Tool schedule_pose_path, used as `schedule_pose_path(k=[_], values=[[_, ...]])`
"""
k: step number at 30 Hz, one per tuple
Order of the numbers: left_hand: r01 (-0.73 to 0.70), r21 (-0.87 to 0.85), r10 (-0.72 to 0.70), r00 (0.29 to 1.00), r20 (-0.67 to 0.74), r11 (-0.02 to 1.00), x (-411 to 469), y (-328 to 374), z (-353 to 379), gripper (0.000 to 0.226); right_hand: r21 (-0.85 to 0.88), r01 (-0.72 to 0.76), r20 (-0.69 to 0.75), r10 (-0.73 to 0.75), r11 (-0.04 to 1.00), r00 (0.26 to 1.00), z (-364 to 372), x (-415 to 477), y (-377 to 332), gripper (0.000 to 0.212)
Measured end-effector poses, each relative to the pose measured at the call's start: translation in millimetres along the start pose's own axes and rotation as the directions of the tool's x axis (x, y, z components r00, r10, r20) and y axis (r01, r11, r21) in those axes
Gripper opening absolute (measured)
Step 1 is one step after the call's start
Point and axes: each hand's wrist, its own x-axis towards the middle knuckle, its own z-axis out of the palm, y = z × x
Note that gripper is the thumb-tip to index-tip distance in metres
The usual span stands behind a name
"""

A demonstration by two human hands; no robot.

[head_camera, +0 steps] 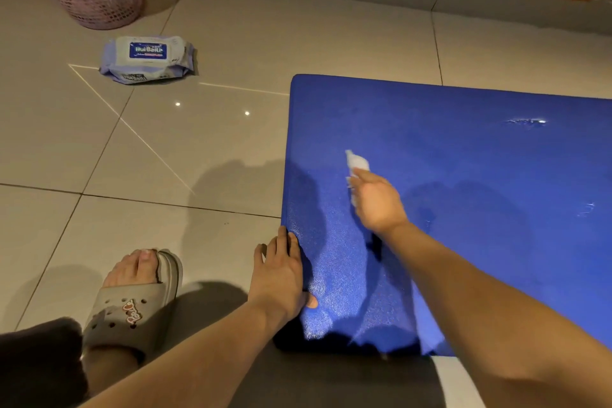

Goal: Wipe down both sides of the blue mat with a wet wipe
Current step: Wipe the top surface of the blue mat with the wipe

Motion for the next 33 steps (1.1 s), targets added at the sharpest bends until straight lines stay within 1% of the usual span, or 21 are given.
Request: schedule_pose_path(k=[2, 3, 4, 7, 11, 12, 14, 15, 17, 19, 22, 24, 26, 28, 30, 31, 33], values=[[-0.001, -0.007, 0.001, 1.0, 0.003, 1.0, 0.0, -0.4, -0.1, 0.134, 0.009, -0.115, -0.036, 0.116, 0.993, 0.993, -7.0, -10.0, 26.7, 0.021], [0.0, -0.01, 0.0, 1.0, 0.004, 1.0, 0.0, -0.5, -0.5, 0.133, 0.016, -0.151, -0.022, 0.151, 0.988, 0.988, -9.7, -12.7, 30.7, 0.015], [0.001, -0.013, -0.001, 1.0, 0.004, 1.0, -0.1, -0.3, -1.0, 0.133, 0.033, -0.164, -0.013, 0.165, 0.986, 0.986, -9.7, -12.4, 29.5, 0.016], [0.009, -0.005, -0.009, 1.0, 0.01, 1.0, 0.3, 1.6, -2.0, 0.133, 0.1, -0.095, -0.039, 0.099, 0.99, 0.994, -0.6, -1.2, -6.6, 0.029], [0.028, 0.043, -0.03, 0.999, 0.03, 0.999, 1.7, 5.3, -5.2, 0.132, 0.168, 0.015, 0.01, -0.016, 0.986, 1.0, 13.7, 17.0, -83.6, 0.023], [0.024, 0.056, -0.026, 0.999, 0.034, 0.998, 1.8, 6.3, -6.5, 0.13, 0.182, 0.039, 0.032, -0.046, 0.983, 0.998, 15.2, 22.0, -98.5, 0.03], [0.024, 0.067, -0.027, 0.999, 0.041, 0.997, 2.6, 8.6, -8.8, 0.128, 0.178, 0.116, 0.085, -0.133, 0.977, 0.987, 15.8, 29.7, -114.3, 0.057], [0.031, 0.074, -0.035, 0.998, 0.045, 0.997, 3.7, 9.5, -9.2, 0.128, 0.163, 0.152, 0.09, -0.169, 0.975, 0.982, 14.7, 31.5, -114.0, 0.065], [0.049, 0.099, -0.055, 0.997, 0.058, 0.994, 5.8, 11.6, -9.6, 0.129, 0.154, 0.182, 0.068, -0.194, 0.971, 0.979, 10.1, 28.6, -96.6, 0.069], [0.054, 0.121, -0.062, 0.996, 0.062, 0.991, 7.5, 13.4, -10.5, 0.127, 0.111, 0.136, 0.037, -0.141, 0.985, 0.989, 2.3, 20.8, -65.8, 0.059], [0.048, 0.13, -0.057, 0.996, 0.063, 0.99, 8.3, 13.8, -11.7, 0.123, 0.007, 0.0, -0.036, 0.001, 1.0, 0.999, -7.7, 4.2, -5.7, 0.04], [0.051, 0.135, -0.06, 0.996, 0.065, 0.99, 8.6, 13.6, -11.8, 0.123, 0.044, -0.149, -0.115, 0.153, 0.988, 0.982, -11.7, -10.3, 33.3, 0.036], [0.054, 0.132, -0.063, 0.996, 0.064, 0.99, 8.5, 13.2, -11.1, 0.123, 0.085, -0.293, -0.165, 0.303, 0.952, 0.938, -14.7, -23.7, 55.9, 0.031], [0.055, 0.131, -0.064, 0.996, 0.059, 0.99, 8.3, 13.4, -10.9, 0.123, 0.157, -0.403, -0.147, 0.425, 0.901, 0.893, -13.8, -27.1, 54.2, 0.027], [0.058, 0.132, -0.066, 0.996, 0.058, 0.99, 8.0, 14.0, -11.5, 0.124, 0.263, -0.456, -0.092, 0.492, 0.851, 0.866, -10.6, -22.9, 31.9, 0.015], [0.059, 0.134, -0.067, 0.996, 0.058, 0.989, 8.2, 14.6, -12.0, 0.124, 0.304, -0.438, -0.084, 0.482, 0.846, 0.872, -8.5, -19.7, 16.8, 0.012], [0.063, 0.138, -0.072, 0.996, 0.06, 0.988, 8.4, 15.4, -12.9, 0.124, 0.363, -0.368, -0.061, 0.416, 0.856, 0.907, 0.2, -12.9, -16.9, 0.02]])
